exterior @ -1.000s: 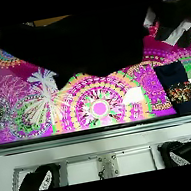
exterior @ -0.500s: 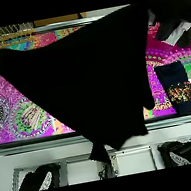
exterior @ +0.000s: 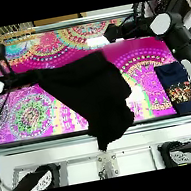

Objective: Fold the clothes and pants, and hang the long-sleeved shirts on hangers.

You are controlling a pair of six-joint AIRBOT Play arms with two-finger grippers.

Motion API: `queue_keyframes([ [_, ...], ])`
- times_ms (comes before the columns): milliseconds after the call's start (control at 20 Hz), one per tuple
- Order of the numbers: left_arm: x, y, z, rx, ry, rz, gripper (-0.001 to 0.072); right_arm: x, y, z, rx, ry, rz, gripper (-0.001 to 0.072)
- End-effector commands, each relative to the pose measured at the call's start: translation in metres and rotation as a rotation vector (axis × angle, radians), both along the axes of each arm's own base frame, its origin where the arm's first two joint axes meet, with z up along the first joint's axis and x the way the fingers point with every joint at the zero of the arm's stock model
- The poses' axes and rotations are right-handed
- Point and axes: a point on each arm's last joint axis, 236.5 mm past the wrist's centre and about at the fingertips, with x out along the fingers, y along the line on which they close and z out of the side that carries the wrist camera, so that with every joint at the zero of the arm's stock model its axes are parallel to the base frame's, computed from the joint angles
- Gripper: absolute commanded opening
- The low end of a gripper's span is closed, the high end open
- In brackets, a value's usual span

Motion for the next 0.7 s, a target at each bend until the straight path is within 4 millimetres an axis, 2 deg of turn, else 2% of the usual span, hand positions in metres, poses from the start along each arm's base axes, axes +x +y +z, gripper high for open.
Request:
queue_keyframes([
  [0,0.012,0.032,-0.074,0.006,0.152,0.069,0.0007,-0.01,-0.026,-0.036,-0.097,0.113,0.038,0.0645],
  [50,0.008,0.038,-0.086,0.004,0.195,0.08,0.0007,-0.026,-0.04,-0.051,-0.138,0.181,0.055,0.0542],
  [100,0.004,0.045,-0.095,0.0,0.231,0.09,0.0007,-0.044,-0.054,-0.069,-0.169,0.258,0.056,0.0481],
  [200,0.0,0.054,-0.103,-0.006,0.265,0.109,0.0007,-0.088,-0.081,-0.115,-0.203,0.407,0.035,0.0482],
  [350,-0.002,0.058,-0.104,-0.009,0.271,0.117,0.0007,-0.177,-0.104,-0.201,-0.14,0.661,-0.089,0.0493],
  [400,-0.003,0.058,-0.104,-0.009,0.275,0.116,0.0007,-0.209,-0.106,-0.23,-0.119,0.746,-0.122,0.0493],
  [450,-0.003,0.057,-0.104,-0.01,0.277,0.115,0.0006,-0.238,-0.104,-0.252,-0.111,0.811,-0.121,0.0532],
  [500,-0.003,0.057,-0.104,-0.01,0.277,0.115,0.0007,-0.262,-0.097,-0.269,-0.081,0.868,-0.115,0.0655],
  [550,-0.003,0.058,-0.104,-0.009,0.276,0.115,0.0007,-0.28,-0.086,-0.281,-0.026,0.924,-0.115,0.071],
  [650,-0.003,0.058,-0.104,-0.009,0.276,0.115,0.0007,-0.293,-0.065,-0.293,0.079,0.947,-0.095,0.071],
])
